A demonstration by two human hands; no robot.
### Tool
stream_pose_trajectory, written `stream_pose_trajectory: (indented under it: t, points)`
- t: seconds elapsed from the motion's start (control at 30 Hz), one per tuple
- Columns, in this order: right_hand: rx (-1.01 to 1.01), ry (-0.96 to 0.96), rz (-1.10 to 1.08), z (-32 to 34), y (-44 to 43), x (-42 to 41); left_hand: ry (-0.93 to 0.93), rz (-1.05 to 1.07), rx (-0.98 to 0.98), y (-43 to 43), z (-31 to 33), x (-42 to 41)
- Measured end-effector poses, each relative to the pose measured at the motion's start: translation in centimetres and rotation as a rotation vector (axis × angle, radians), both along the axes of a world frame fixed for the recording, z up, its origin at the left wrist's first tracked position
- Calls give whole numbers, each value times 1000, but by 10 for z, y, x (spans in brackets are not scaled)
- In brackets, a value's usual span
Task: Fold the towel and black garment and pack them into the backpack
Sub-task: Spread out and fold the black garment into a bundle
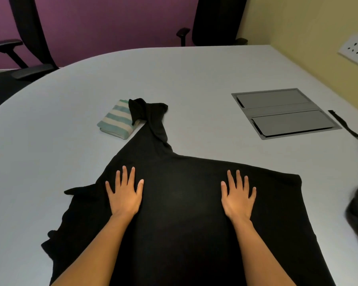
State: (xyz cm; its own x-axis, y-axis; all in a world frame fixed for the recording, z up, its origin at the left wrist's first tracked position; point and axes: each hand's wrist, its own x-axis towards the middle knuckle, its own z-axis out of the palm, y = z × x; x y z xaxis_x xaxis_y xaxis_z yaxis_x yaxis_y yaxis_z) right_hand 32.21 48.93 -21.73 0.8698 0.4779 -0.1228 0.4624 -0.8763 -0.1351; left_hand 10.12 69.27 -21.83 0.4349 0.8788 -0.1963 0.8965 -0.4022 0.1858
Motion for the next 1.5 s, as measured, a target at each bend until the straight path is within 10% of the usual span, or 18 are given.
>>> stream_pose_trajectory:
  t: [0.4,0.83,1.07,1.23,1.5]
  points:
    - [242,-66,73,10,50,69,-461,80,59,109,61,118]
    - [375,-94,110,-17,90,90,-513,386,-146,211,67,160]
    - [750,171,109,16,113,91,-1030,402,-228,184,151,202]
    - [1052,543,265,92,174,80,-1058,149,-173,149,202,230]
    - [1071,378,362,179,236,87,-1013,-249,-130,116,210,235]
